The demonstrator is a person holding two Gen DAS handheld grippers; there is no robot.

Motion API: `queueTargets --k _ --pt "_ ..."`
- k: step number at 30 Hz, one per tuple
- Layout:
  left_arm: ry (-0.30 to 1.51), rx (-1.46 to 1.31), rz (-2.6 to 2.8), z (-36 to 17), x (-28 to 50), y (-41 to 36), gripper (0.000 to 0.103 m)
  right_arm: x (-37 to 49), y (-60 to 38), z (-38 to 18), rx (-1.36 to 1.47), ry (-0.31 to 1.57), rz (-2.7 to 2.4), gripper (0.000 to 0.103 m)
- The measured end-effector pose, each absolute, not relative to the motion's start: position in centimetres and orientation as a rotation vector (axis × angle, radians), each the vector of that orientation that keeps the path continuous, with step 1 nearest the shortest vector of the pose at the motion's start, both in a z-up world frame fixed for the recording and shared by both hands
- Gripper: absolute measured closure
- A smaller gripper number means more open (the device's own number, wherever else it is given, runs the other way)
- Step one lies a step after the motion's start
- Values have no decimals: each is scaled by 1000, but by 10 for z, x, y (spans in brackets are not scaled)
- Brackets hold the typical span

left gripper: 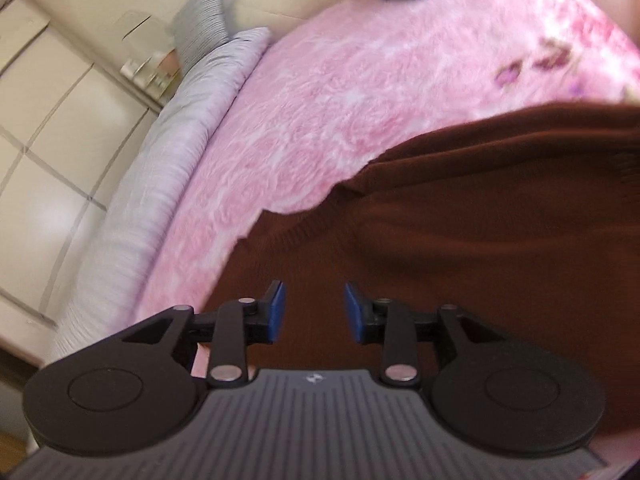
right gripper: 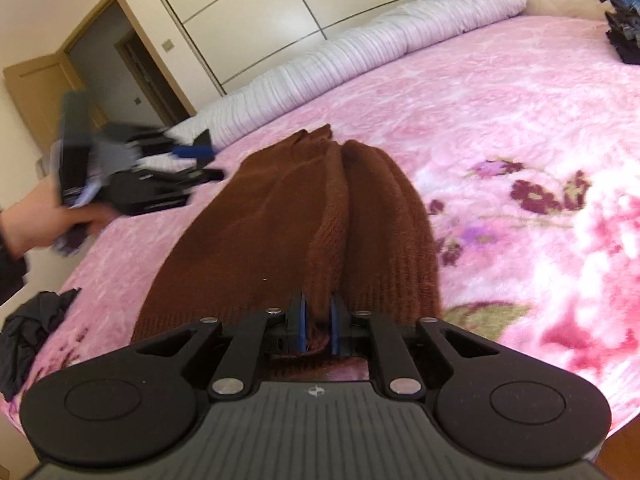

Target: Fold clothes

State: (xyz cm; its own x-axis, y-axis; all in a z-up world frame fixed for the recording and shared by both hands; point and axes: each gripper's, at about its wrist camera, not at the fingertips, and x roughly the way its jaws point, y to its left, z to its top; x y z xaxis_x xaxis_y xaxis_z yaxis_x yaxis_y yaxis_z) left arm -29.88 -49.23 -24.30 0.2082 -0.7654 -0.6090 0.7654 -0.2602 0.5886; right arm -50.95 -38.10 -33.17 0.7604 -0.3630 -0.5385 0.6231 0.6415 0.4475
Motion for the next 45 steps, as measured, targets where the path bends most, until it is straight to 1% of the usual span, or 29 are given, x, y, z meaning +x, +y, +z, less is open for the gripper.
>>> queueTargets --k 1,5,8,11,12,14,16,18,20,21,23,24,25,27,28,29,30,32,38,39,40,41,42,45 --pt "21 1091 -1468 -241 -303 -479 73 -512 -379 -329 652 425 -595 76" --pt "56 1029 -1555 -235 -342 -433 73 -530 -376 -311 586 361 -659 75" --pt "58 987 -1657 -236 -385 -415 69 -537 -392 -302 569 341 -706 71" --pt "77 979 -1757 -247 -429 -416 64 -535 -417 -298 579 353 -704 69" --pt "80 977 -1766 -251 -441 -419 64 -531 -424 -297 566 365 -691 68" --pt "169 940 -1765 -260 -459 -431 64 -521 -436 -295 536 389 -663 63" --pt "261 900 -1731 -266 -469 -441 59 -512 -449 -293 505 414 -636 60" --pt "351 858 -1692 -271 -478 -450 58 -501 -461 -293 474 443 -607 60" --pt "365 868 -1647 -277 -484 -456 58 -488 -476 -298 471 482 -569 60" --pt "357 870 -1622 -278 -486 -457 61 -481 -482 -300 471 498 -544 60" --pt "352 862 -1587 -279 -484 -459 62 -469 -492 -302 469 524 -485 60" --pt "360 844 -1582 -278 -482 -458 68 -462 -497 -302 467 532 -457 60" --pt "369 824 -1581 -278 -480 -456 70 -454 -501 -302 462 538 -430 60" --pt "411 769 -1591 -276 -472 -452 79 -437 -509 -300 453 550 -377 60" --pt "429 745 -1594 -275 -467 -449 82 -429 -514 -299 450 557 -355 60" --pt "447 722 -1597 -274 -463 -447 89 -419 -520 -299 448 567 -331 60" --pt "457 701 -1596 -274 -459 -445 91 -411 -526 -300 450 572 -315 60" --pt "459 665 -1602 -271 -453 -439 93 -393 -539 -304 458 587 -294 60" --pt "431 609 -1639 -262 -446 -430 93 -349 -571 -328 524 669 -262 60" --pt "427 603 -1643 -260 -446 -431 93 -344 -573 -332 538 676 -257 61" --pt "423 598 -1647 -258 -445 -431 93 -341 -576 -334 549 680 -257 72" --pt "421 589 -1651 -257 -445 -432 93 -339 -578 -336 560 683 -257 98" --pt "416 578 -1658 -254 -446 -433 93 -339 -578 -336 561 687 -265 97" --pt "399 549 -1679 -247 -451 -439 93 -346 -577 -318 508 656 -281 98"
